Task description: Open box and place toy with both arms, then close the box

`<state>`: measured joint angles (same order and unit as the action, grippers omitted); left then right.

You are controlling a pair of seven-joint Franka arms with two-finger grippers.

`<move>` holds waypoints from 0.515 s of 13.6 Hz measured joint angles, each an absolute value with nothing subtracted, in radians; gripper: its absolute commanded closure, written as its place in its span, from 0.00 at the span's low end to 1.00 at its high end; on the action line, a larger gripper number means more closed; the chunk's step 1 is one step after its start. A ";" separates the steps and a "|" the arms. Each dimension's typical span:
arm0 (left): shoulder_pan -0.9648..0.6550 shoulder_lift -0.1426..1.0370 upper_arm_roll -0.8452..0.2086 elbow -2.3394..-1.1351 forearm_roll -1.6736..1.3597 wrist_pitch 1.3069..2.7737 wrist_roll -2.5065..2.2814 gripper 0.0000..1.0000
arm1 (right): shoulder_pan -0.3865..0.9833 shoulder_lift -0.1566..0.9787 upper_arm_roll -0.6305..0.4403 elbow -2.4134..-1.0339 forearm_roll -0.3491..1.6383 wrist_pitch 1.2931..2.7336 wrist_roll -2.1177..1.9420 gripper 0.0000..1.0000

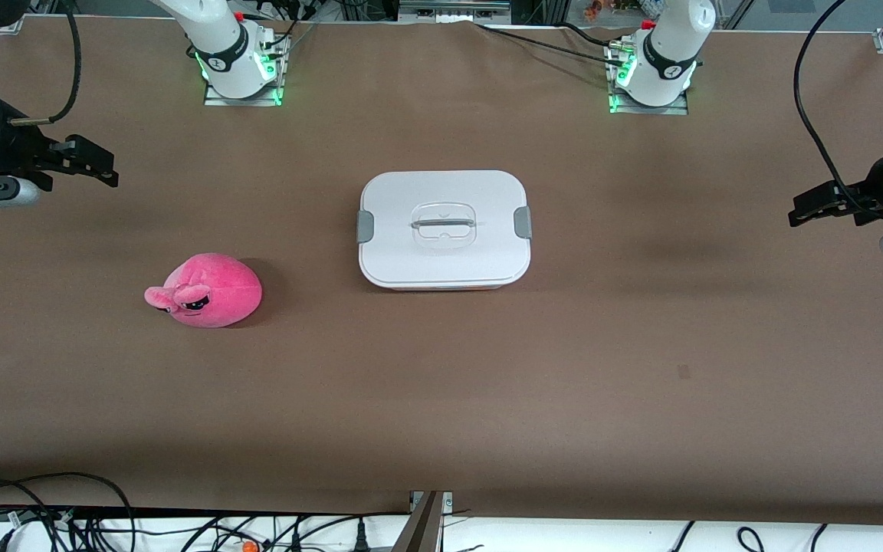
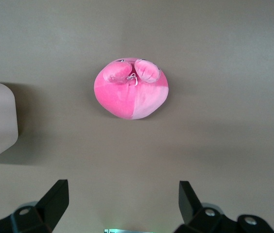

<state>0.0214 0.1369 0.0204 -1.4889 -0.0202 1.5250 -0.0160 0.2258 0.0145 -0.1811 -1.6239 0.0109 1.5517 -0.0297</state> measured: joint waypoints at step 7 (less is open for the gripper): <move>0.022 0.137 0.020 -1.489 -0.020 1.525 -0.016 0.00 | 0.225 0.017 -0.182 -1.624 0.011 1.545 -0.029 0.00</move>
